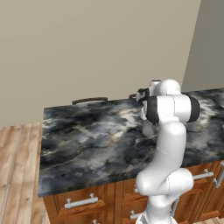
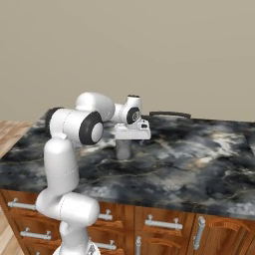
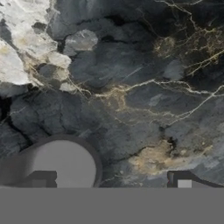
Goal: Pick the cup and glass cup and place them in the sink. Then turn on the water.
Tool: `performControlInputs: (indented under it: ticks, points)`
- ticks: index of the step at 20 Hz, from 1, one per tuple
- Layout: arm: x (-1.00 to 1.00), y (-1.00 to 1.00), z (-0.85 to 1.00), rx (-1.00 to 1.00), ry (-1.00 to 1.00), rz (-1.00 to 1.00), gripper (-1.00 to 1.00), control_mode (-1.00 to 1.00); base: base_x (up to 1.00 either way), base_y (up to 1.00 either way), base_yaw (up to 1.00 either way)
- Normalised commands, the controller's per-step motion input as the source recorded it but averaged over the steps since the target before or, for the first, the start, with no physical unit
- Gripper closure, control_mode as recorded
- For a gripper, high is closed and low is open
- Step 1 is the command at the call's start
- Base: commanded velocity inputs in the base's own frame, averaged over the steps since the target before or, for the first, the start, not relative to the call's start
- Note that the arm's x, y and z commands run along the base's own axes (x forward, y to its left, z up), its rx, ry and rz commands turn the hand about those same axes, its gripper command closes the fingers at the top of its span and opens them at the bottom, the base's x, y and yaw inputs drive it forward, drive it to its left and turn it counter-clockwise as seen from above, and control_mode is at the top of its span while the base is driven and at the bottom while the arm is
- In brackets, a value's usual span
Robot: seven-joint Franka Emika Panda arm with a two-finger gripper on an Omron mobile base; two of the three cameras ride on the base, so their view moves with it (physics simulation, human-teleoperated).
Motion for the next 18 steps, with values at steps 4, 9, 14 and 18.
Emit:
performControlInputs:
  ticks: [4, 9, 14, 18]
  points:
    - [0.0, 0.0, -0.02, 0.0, 0.0, 0.0, -1.0, -1.0, 0.0, 0.0, 0.0]
    - [0.0, 0.0, 0.0, 0.0, 0.0, 0.0, -1.0, -1.0, 0.0, 0.0, 0.0]
    - [0.0, 0.0, 0.0, 0.0, 0.0, 0.0, -1.0, -1.0, 0.0, 0.0, 0.0]
    - [0.0, 0.0, 0.0, 0.0, 0.0, 0.0, 1.0, -1.0, 0.0, 0.0, 0.0]
